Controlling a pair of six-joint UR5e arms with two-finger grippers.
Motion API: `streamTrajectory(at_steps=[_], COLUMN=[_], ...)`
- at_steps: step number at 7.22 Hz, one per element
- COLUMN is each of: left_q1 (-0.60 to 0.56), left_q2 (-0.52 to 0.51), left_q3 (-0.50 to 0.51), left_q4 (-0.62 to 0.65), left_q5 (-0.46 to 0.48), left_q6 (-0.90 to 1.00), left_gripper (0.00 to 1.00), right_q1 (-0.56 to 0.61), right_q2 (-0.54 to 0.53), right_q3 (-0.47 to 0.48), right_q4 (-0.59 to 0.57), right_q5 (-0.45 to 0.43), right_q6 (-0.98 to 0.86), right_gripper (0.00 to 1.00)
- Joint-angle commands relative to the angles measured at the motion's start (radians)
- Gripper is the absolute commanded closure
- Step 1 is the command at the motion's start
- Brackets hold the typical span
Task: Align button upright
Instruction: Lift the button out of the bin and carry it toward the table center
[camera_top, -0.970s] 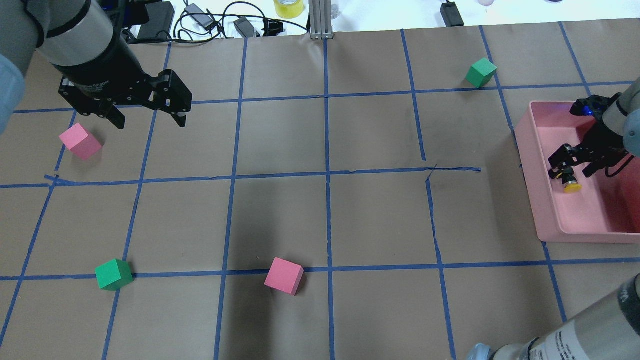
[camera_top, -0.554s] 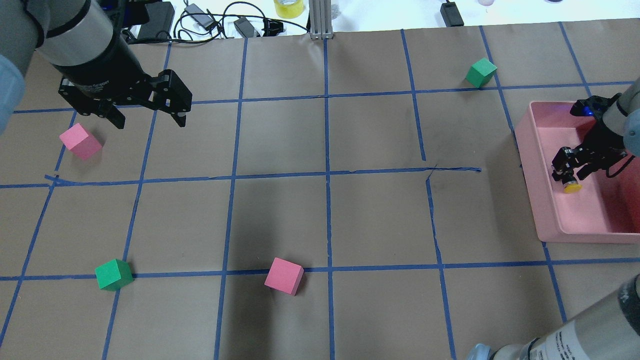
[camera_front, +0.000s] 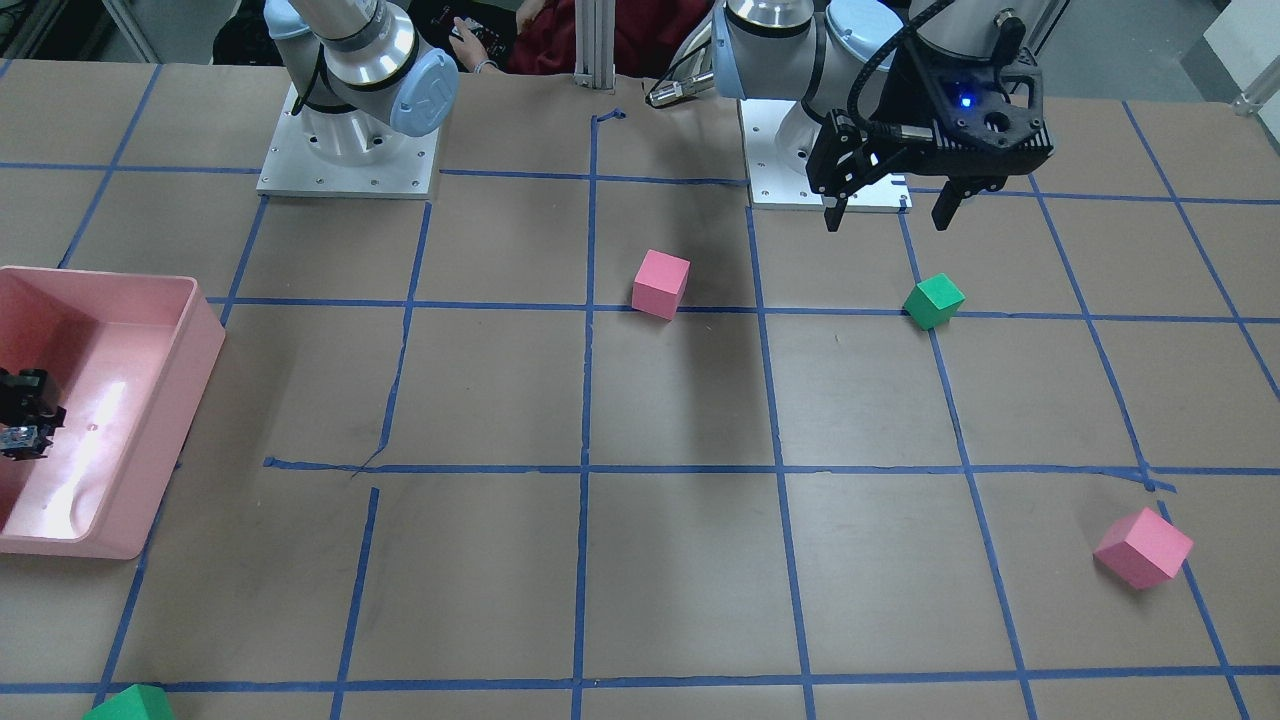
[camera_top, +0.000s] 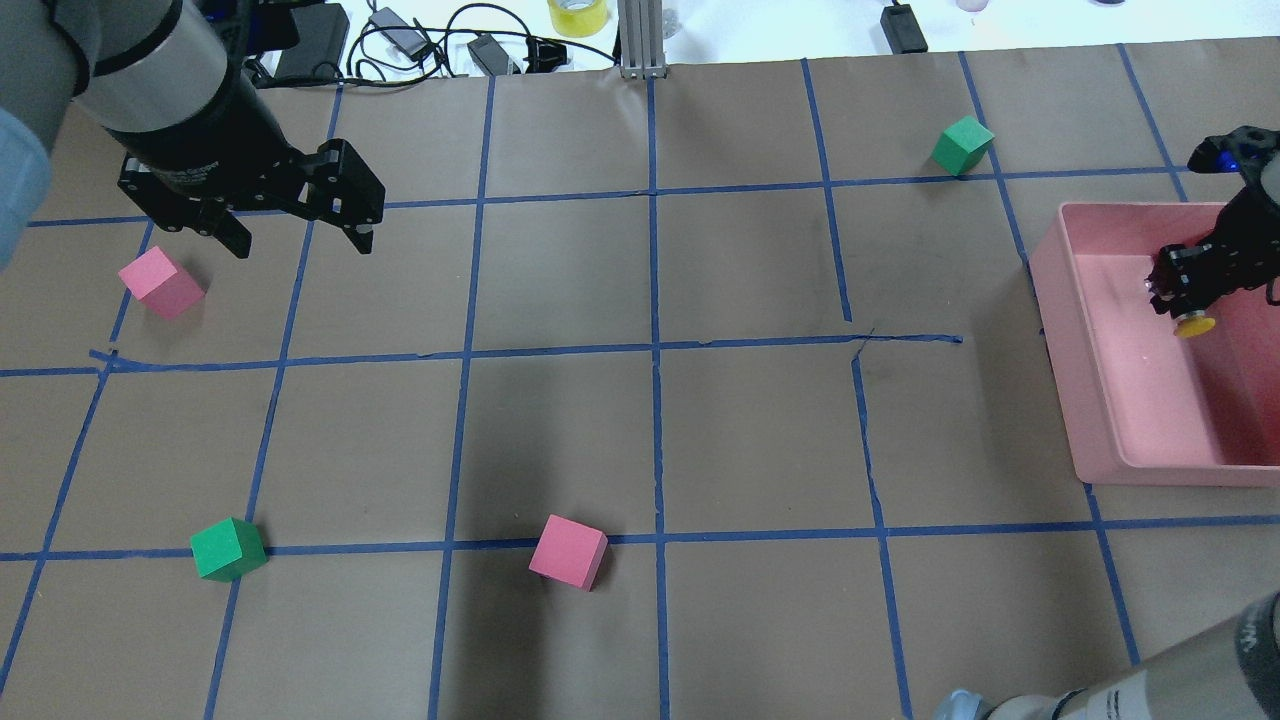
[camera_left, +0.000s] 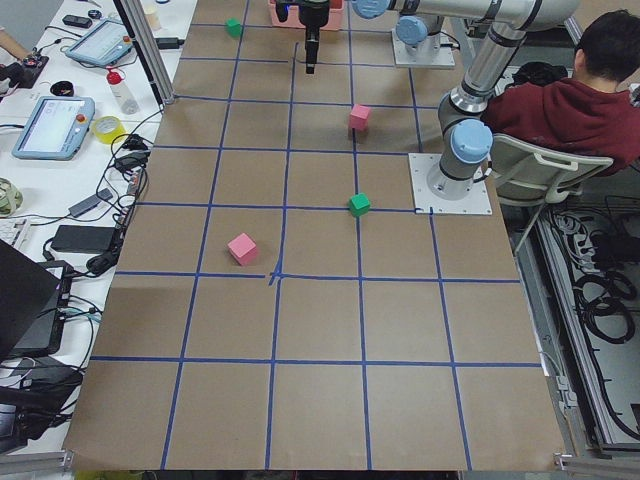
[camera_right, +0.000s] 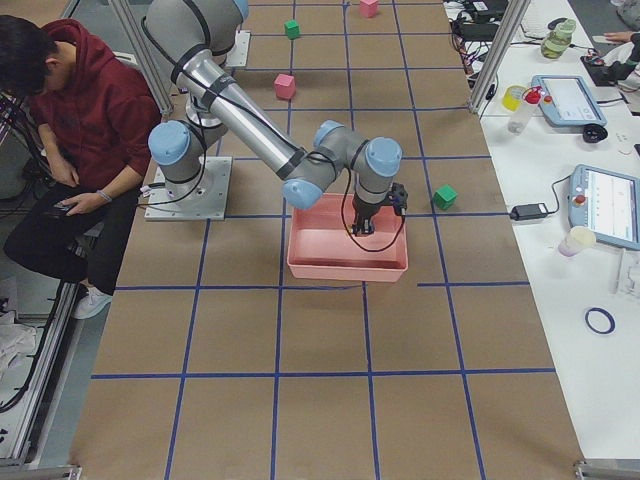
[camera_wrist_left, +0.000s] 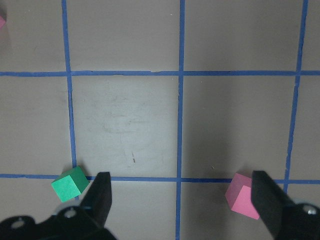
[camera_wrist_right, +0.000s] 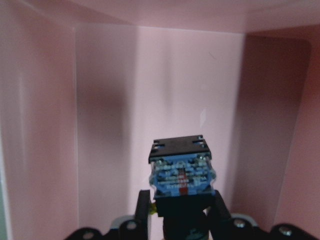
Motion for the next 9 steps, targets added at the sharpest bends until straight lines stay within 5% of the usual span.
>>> streamTrajectory(at_steps=[1,5,6,9], left_q1=[0.0,0.0,0.0,0.0], left_q2=[0.0,0.0,0.001,0.001], left_q3=[0.0,-0.002,-0.002,-0.002], left_q4=[0.0,0.0,0.0,0.0], left_q5=[0.0,0.0,0.0,0.002], left_q6=[-0.001,-0.001,-0.001,-0.001], left_gripper=[0.0,0.0,0.0,0.0], right_q1=[0.051,0.346,0.428,0.652], right_q2=[-0.034,-0.06,-0.053,0.051], right_q3=[-0.097,-0.122,-0.122,-0.123], right_q4=[0.1,0.122,0.101,-0.03], right_q5=[0.002,0.019,0.112,0.11], right_q6=[0.022,0.352,0.438,0.694], right_gripper=[1.0,1.0,1.0,1.0])
